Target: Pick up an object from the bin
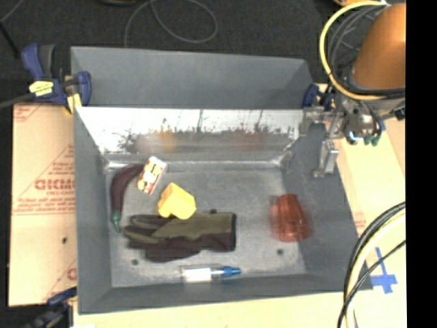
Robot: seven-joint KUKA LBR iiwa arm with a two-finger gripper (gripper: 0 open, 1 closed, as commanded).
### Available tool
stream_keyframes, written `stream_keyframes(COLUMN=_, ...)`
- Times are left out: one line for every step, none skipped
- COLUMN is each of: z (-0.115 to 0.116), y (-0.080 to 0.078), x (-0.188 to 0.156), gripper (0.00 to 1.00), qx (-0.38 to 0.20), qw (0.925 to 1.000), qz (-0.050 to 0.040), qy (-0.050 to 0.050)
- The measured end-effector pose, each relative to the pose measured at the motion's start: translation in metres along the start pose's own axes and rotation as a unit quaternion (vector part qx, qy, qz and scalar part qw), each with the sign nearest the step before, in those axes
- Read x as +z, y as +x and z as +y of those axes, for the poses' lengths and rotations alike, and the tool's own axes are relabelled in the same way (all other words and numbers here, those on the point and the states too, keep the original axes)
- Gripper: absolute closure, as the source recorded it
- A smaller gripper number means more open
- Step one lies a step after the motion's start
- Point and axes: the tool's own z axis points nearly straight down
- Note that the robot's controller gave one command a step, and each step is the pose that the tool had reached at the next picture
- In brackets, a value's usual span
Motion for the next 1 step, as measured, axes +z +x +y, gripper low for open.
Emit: stream_keyframes(z=0.0008, y=-0.0013, x=-0.0056, gripper=0.00, qx=-0.001, qw=1.0000, qz=-0.0042, qy=0.001)
